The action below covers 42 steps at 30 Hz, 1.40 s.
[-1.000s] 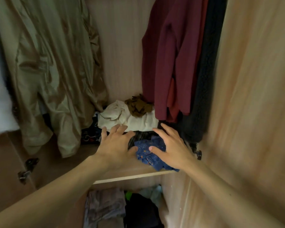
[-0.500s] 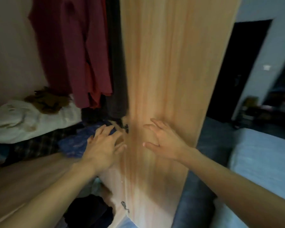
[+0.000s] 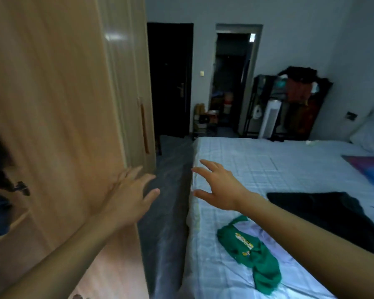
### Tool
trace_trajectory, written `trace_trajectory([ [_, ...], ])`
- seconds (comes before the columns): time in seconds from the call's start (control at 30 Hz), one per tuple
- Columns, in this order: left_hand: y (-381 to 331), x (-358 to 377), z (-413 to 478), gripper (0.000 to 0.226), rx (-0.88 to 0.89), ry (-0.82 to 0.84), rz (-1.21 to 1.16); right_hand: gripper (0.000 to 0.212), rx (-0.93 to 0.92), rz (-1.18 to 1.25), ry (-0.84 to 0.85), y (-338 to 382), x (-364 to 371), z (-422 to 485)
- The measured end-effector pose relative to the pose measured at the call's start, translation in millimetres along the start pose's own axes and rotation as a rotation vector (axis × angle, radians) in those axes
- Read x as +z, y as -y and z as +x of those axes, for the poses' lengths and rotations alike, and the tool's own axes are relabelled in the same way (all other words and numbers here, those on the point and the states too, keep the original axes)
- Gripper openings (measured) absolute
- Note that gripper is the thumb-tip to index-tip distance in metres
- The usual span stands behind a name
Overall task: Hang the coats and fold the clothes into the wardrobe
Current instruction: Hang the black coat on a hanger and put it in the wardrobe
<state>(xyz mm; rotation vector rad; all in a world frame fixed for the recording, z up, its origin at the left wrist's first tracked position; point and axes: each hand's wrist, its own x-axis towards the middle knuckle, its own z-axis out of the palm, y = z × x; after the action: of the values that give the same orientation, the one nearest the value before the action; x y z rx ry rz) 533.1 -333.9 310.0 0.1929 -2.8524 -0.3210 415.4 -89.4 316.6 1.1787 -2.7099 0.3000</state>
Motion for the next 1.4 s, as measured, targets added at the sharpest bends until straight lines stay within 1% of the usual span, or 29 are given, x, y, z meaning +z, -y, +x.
trace_trajectory([
  [0.17, -89.2, 33.3, 33.5, 0.052, 0.067, 0.065, -0.011, 0.070, 0.161, 0.063, -0.031, -93.0, -11.6, -60.0],
  [0.47, -297.0, 132.7, 85.9, 0.055, 0.268, 0.220, -0.056, 0.069, 0.420, 0.089, -0.031, -278.2, -30.1, -185.3],
  [0.67, -399.8, 182.7, 119.1, 0.061, 0.475, 0.348, -0.023, 0.068, 0.639, 0.104, -0.054, -358.1, -36.3, -272.4],
  [0.87, -477.0, 218.6, 162.6, 0.060, 0.650, 0.385, -0.083, 0.066, 0.871, 0.113, -0.068, -403.0, -37.4, -326.7],
  [1.03, -528.0, 243.1, 202.7, 0.059, 0.794, 0.375, -0.161, 0.065, 1.019, 0.024, -0.069, -422.2, -53.9, -342.3],
  [1.13, -549.8, 257.6, 227.4, 0.059, 0.840, 0.380, -0.227, 0.063, 1.092, -0.013, -0.063, -429.8, -66.1, -347.2],
  [1.23, -566.5, 275.3, 241.2, 0.058, 0.871, 0.427, -0.262, 0.061, 1.151, -0.032, -0.070, -434.7, -71.3, -352.2],
  [1.4, -592.2, 299.7, 242.9, 0.060, 0.946, 0.481, -0.224, 0.061, 1.225, -0.025, -0.063, -446.6, -70.7, -364.9],
])
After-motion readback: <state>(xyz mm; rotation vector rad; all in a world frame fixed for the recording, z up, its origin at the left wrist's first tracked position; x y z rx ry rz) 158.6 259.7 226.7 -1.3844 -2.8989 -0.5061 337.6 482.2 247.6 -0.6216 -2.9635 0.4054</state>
